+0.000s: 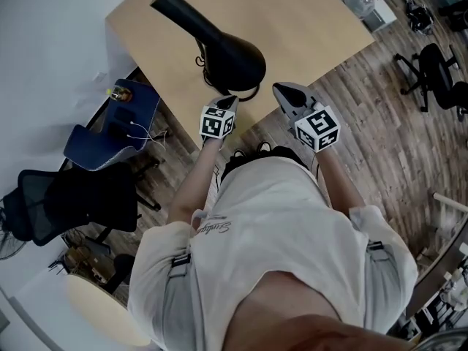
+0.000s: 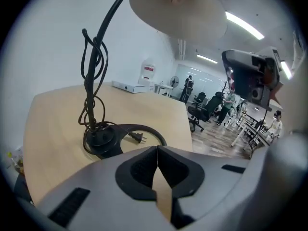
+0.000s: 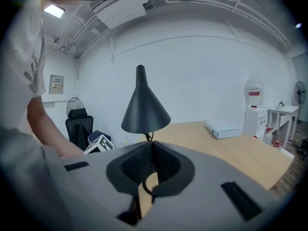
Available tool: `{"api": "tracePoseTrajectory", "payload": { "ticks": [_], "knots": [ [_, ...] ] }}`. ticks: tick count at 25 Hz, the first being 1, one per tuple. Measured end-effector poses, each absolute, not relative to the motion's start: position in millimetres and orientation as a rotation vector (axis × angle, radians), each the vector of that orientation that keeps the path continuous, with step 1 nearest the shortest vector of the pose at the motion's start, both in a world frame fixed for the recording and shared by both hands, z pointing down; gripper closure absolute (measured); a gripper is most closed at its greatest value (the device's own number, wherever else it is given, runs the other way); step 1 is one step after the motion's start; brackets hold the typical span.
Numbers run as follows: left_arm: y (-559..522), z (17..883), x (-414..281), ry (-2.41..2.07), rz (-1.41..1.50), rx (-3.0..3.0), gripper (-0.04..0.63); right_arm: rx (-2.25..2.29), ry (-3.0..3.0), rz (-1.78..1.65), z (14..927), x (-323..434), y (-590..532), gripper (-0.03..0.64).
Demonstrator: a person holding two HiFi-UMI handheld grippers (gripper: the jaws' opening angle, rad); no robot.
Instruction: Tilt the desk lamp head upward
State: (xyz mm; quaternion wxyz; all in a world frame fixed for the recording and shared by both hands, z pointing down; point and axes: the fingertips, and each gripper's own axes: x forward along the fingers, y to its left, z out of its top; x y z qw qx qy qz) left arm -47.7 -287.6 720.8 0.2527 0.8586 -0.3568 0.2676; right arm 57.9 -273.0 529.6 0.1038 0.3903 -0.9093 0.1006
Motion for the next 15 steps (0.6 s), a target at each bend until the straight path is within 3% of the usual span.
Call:
{"api": "tracePoseTrajectory", "payload": {
  "ticks": [15],
  "knots": [
    [-299, 776, -53, -1.035, 0.98, 2.176, 0.58, 0.963, -2.768, 0.311, 543, 52, -290, 0.621]
  ]
}}
